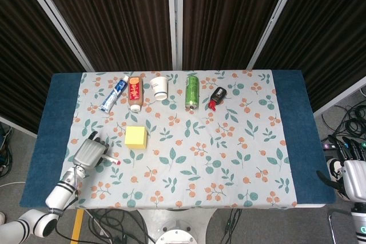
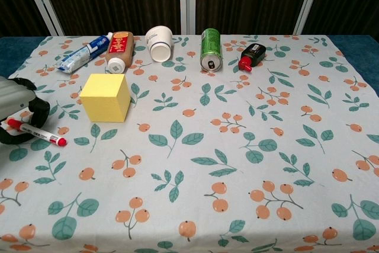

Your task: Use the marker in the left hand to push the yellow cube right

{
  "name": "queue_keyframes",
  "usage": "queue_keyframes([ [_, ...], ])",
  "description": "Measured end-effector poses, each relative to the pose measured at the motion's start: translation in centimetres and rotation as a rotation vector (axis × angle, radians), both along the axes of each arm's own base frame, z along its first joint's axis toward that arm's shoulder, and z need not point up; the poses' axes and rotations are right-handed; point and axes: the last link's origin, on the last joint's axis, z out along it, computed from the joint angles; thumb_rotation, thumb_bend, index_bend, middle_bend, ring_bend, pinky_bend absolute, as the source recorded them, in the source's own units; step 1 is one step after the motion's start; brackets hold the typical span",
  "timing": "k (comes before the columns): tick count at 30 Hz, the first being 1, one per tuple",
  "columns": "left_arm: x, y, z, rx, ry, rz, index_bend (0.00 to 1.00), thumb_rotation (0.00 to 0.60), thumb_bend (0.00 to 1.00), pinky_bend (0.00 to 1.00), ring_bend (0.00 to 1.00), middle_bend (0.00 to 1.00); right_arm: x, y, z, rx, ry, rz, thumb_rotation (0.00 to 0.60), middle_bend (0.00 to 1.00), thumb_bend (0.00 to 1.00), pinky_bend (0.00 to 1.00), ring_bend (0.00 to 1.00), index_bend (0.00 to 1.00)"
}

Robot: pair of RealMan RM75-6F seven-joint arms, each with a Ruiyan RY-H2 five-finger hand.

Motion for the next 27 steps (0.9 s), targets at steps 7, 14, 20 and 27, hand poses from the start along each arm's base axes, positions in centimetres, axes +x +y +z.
queue_keyframes([
  [7,-0.1,0.0,0.0,0.002,0.002,0.003,0.6,0.6,0.37,0.18,0.42,0.63,0.0,0.0,-0.1,0.003,-0.005,0.0,0.6,0.19,0.07,0.09,0.07,0.09],
  [14,-0.1,0.2,0.6,0.034,-0.052,-0.011,0.69,0.6,0.41,0.25,0.49,0.7,0.0,0.0,0.0,0.0,-0.006,0.003,0.6,0.19,0.07,0.09,0.07,0.09],
  [20,-0.8,0.7,1.6,0.051,-0.123,0.006,0.69,0.6,0.41,0.35,0.49,0.7,0.0,0.0,0.2,-0.005,-0.003,0.005,0.6,0.19,0.07,0.09,0.07,0.09],
  [27,-1.7,2.3,3.4,0.087,-0.194,0.009,0.69,0.6,0.41,0.36,0.49,0.7,0.3,-0.1,0.6,-0.013,0.003,0.016,0.6,0.19,0.07,0.09,0.07,0.09],
])
